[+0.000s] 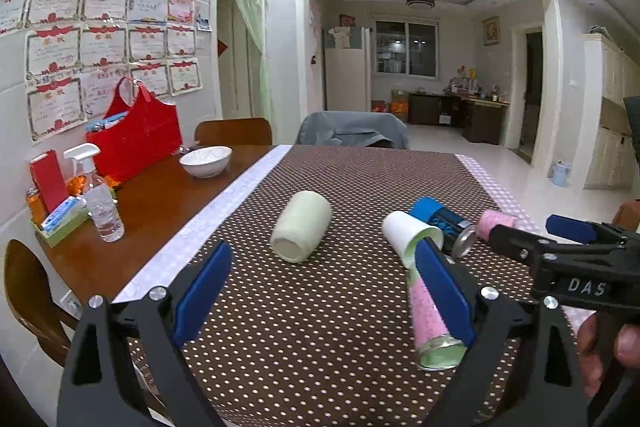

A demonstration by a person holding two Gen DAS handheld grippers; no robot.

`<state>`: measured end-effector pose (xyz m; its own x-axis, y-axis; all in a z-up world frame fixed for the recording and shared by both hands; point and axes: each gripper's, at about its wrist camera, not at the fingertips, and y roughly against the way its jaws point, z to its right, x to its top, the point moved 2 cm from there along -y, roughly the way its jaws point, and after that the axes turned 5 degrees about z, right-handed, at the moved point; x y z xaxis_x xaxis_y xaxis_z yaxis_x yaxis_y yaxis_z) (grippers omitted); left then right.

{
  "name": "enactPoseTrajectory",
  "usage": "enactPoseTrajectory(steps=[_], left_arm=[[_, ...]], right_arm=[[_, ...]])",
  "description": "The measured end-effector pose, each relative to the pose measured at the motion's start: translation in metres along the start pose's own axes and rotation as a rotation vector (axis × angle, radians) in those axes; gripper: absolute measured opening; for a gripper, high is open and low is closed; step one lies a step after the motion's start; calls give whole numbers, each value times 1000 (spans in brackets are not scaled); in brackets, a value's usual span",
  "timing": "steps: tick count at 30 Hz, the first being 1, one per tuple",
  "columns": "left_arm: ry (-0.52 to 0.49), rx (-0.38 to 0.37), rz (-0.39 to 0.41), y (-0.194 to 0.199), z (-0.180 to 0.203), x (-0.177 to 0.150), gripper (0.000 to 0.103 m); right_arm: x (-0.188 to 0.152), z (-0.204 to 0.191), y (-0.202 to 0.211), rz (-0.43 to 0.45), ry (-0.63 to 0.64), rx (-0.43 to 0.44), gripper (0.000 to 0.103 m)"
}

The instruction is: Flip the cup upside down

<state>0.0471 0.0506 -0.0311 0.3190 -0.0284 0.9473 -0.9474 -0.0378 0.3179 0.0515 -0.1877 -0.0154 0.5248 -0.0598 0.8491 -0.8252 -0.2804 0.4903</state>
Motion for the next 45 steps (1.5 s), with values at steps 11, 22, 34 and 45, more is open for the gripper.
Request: enactPoseTrajectory(steps=[11, 22, 34, 45], left_arm=[[7, 23, -24, -22, -15, -16, 91], [6, 29, -80, -44, -29, -30, 91], [13, 27, -108, -51, -33, -36, 91], [12, 25, -112, -53, -33, -36, 91]], right_arm=[[-11, 17, -75, -287, -70, 2, 97], [-21, 24, -133, -507, -169, 20, 97], [-24, 31, -157, -596, -224, 2, 85], [-26, 24, -163, -626, -207, 25, 71]])
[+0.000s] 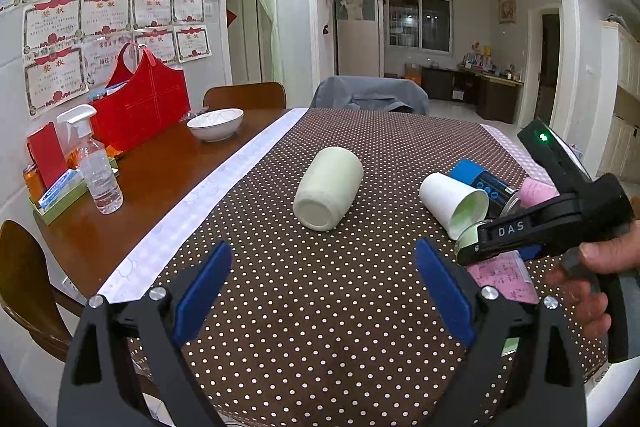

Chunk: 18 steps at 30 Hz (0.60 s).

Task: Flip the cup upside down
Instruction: 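Move the right tool onto the jar and close it around the jar, then lift the jar with the right tool and rotate it lid-up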

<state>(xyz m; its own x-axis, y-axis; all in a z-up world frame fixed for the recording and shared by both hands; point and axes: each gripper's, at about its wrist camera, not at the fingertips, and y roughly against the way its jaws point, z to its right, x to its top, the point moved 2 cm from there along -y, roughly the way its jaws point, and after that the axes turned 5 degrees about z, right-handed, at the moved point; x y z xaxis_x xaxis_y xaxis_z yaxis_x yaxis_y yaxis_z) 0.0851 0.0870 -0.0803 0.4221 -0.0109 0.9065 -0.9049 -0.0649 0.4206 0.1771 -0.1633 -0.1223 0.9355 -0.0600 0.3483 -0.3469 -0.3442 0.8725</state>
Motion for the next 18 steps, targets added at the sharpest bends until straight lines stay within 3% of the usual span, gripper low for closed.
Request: enactPoseTrajectory(steps=[8, 18], left_arm=[[-18, -11, 6, 5, 8, -1, 91], [-27, -61, -3, 9, 26, 0, 91]], right_arm=[[-6, -3, 22, 88, 6, 66, 71], [-22, 4, 63, 273, 38, 142, 70]])
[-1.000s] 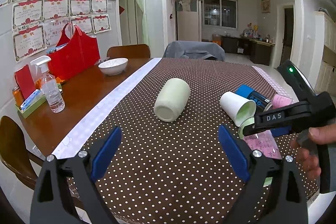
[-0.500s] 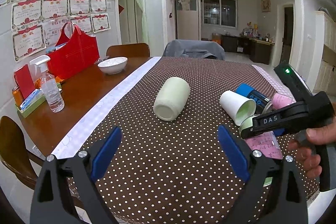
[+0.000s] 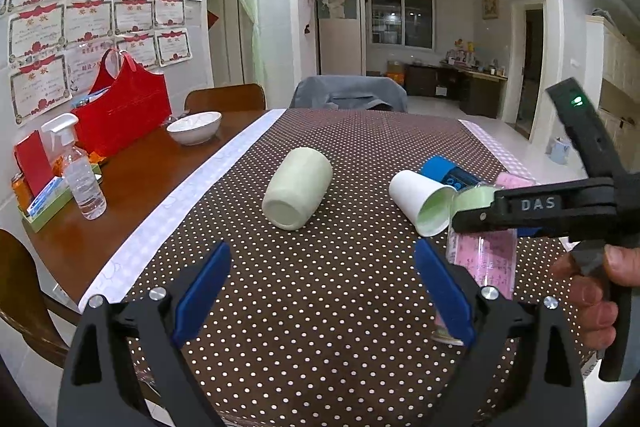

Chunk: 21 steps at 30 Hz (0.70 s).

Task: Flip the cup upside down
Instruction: 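Lift the jar with the right tool and rotate it lid-up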

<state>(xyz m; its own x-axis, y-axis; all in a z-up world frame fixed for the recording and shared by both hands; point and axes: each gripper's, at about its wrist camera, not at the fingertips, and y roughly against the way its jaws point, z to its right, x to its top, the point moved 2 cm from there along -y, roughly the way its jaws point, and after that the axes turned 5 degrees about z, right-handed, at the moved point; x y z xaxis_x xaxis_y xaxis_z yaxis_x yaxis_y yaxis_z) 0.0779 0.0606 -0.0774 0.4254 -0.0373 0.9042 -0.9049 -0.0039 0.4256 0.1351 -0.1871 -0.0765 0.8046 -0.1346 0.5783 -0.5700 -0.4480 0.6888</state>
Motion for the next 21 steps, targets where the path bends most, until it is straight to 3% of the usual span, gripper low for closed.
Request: enactPoseTrajectory(steps=[9, 15, 21], left_arm=[[50, -73, -2, 7, 3, 6, 91], [42, -66, 15, 13, 3, 13, 91], [44, -66, 28, 18, 4, 15, 91]], right_arm=[[-3, -12, 38, 177, 65, -4, 69], [-4, -33, 64, 314, 182, -47, 69], [-8, -50, 81, 394, 294, -107, 70]])
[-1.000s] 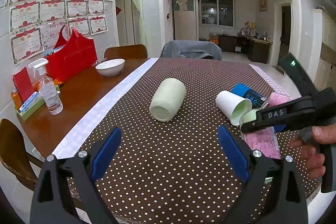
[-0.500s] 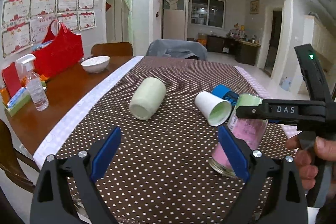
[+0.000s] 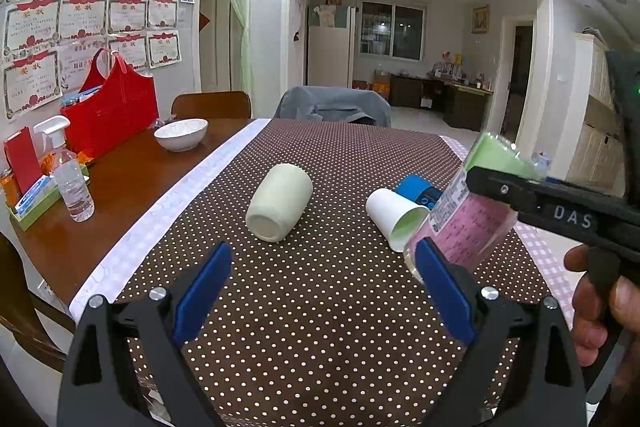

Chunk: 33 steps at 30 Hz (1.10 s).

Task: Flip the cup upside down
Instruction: 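Lift the jar with the right tool and rotate it lid-up, then lower the upright jar onto the runner with the right tool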

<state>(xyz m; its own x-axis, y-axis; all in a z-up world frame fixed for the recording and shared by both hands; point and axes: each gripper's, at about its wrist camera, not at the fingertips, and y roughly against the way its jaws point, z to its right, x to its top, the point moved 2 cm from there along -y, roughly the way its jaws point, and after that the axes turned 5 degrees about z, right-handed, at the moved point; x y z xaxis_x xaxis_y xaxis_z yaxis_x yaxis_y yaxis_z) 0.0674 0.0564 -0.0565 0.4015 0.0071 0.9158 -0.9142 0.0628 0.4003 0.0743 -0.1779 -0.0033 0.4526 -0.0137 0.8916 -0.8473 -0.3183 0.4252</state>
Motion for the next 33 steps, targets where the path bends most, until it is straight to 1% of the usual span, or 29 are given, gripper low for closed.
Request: enactPoseTrajectory(steps=[6, 9, 18, 33], left_arm=[[2, -1, -11, -3, 1, -2, 91], [4, -2, -13, -4, -1, -3, 91], [0, 4, -11, -5, -1, -3, 91], [-1, 14, -17, -9, -1, -5, 91]], right_arm=[[-6, -7, 5, 11, 80, -36, 70], [-9, -8, 5, 10, 99, -45, 70], [-17, -14, -2, -9, 129, -71, 70], [-33, -12, -23, -79, 139, -88, 70]])
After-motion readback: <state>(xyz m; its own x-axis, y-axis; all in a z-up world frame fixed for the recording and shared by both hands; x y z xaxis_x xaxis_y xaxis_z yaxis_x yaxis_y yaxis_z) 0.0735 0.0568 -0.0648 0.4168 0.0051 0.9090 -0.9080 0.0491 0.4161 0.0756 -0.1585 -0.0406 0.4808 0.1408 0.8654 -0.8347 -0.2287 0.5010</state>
